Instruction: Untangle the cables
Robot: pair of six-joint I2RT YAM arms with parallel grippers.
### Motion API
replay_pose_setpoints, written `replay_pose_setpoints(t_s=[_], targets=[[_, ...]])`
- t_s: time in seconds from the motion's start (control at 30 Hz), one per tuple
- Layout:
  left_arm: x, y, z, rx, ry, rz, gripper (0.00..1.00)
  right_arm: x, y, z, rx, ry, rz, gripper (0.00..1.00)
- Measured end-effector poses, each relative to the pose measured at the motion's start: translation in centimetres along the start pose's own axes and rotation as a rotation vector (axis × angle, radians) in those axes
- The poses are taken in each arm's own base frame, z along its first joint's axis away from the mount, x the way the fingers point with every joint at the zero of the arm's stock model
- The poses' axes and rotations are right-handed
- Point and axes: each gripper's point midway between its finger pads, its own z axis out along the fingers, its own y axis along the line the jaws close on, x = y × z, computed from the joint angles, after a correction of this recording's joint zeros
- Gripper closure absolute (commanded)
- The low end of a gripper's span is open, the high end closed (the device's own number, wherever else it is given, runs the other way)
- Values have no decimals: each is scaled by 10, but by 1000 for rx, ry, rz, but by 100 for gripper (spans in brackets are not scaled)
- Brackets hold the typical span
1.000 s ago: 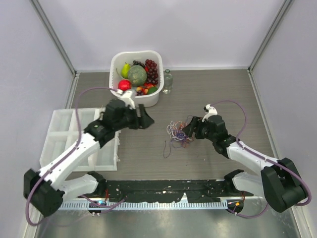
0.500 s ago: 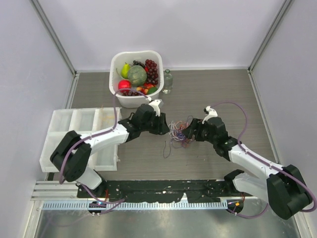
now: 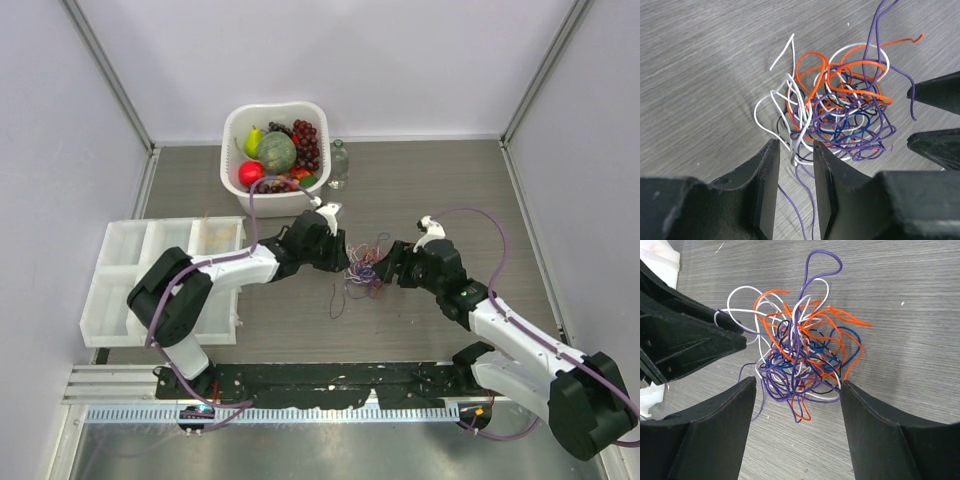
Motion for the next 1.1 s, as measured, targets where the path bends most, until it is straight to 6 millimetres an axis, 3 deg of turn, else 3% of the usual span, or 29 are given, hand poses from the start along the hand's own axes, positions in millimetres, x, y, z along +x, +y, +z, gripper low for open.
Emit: replay_pose_setpoints(t_s=[0.13, 0.3, 0.47, 0.6, 0.67, 0.73, 0.87, 1.1], targets=[[-3, 2, 7, -10, -2, 15, 83, 4, -1, 1, -1, 20, 1, 27], [-1, 4, 9, -19, 11, 24, 92, 13, 5, 2, -18, 51, -7, 26], [-2, -6, -3, 6, 20, 38, 100, 28, 18, 10, -24, 96, -48, 29], [-6, -24, -30, 67, 15, 44, 99, 36, 19, 27, 39, 125, -58, 52], [-10, -34, -44, 97, 9, 51, 99, 37, 14, 34, 79, 121, -50, 84], [-12, -41, -55, 116, 5, 55, 100, 37, 8, 36, 116, 111, -38, 99], [-12, -48, -72, 130, 6, 43, 99, 31, 1, 37, 166, 72, -12, 99], [8, -37, -76, 91, 52, -1, 82, 21, -12, 20, 218, -1, -10, 99]])
